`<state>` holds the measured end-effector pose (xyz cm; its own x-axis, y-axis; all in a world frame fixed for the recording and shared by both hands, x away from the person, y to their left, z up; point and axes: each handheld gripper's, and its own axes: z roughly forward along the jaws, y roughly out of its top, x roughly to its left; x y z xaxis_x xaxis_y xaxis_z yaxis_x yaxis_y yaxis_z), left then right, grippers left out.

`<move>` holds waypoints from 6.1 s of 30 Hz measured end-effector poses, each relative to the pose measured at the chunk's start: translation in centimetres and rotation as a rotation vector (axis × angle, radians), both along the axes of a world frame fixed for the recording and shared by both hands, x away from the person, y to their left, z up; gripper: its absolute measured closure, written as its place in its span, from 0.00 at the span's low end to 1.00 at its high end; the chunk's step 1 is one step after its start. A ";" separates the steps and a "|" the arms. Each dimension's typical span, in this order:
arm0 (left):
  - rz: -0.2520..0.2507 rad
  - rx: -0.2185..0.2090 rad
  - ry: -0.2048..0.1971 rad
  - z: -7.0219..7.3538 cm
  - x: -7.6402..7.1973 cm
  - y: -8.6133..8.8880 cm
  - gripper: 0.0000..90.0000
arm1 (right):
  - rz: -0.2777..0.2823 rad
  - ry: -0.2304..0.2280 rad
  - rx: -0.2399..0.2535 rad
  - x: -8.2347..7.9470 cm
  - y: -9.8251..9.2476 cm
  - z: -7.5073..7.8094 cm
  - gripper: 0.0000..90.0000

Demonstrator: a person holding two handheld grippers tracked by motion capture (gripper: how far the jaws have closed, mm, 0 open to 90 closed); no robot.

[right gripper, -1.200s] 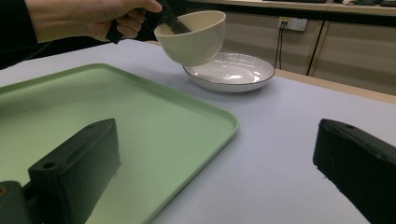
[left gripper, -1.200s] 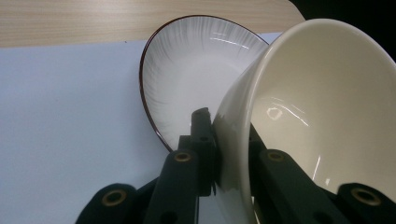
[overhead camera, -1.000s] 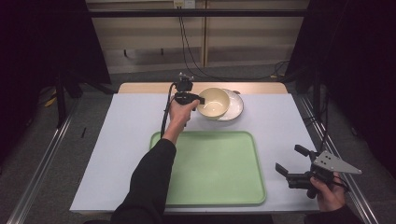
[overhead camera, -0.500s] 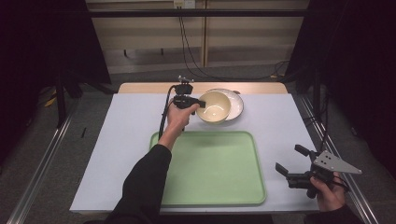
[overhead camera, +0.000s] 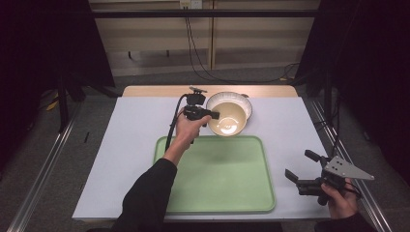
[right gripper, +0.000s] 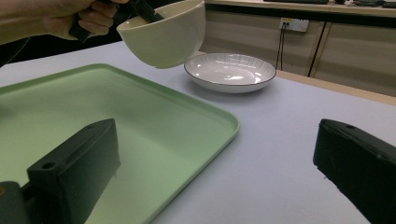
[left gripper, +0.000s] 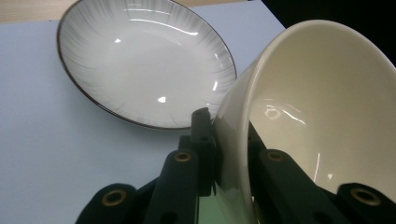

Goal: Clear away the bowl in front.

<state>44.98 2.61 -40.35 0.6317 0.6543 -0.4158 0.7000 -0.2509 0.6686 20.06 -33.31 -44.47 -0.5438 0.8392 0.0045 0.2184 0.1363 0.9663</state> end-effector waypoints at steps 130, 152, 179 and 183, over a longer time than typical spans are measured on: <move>0.018 0.086 -0.327 -3.4 -5.8 -1.5 0.03 | -0.009 -0.013 -0.006 0.1 0.1 0.1 0.00; 0.090 0.049 -0.397 -0.3 -8.5 5.7 0.03 | -0.008 -0.015 -0.012 0.2 0.1 0.2 0.00; 0.233 0.019 -0.456 0.8 -13.4 14.6 0.02 | -0.010 -0.012 -0.010 0.2 0.2 0.1 0.00; 0.238 0.028 -0.451 0.4 -14.3 16.2 0.02 | -0.008 -0.014 -0.017 0.2 0.2 0.1 0.00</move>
<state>30.73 18.83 -39.93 0.5764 0.8088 -0.1164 0.3831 -0.1417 0.9128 20.28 -33.14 -44.35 -0.5368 0.8435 -0.0174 0.2063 0.1512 0.9668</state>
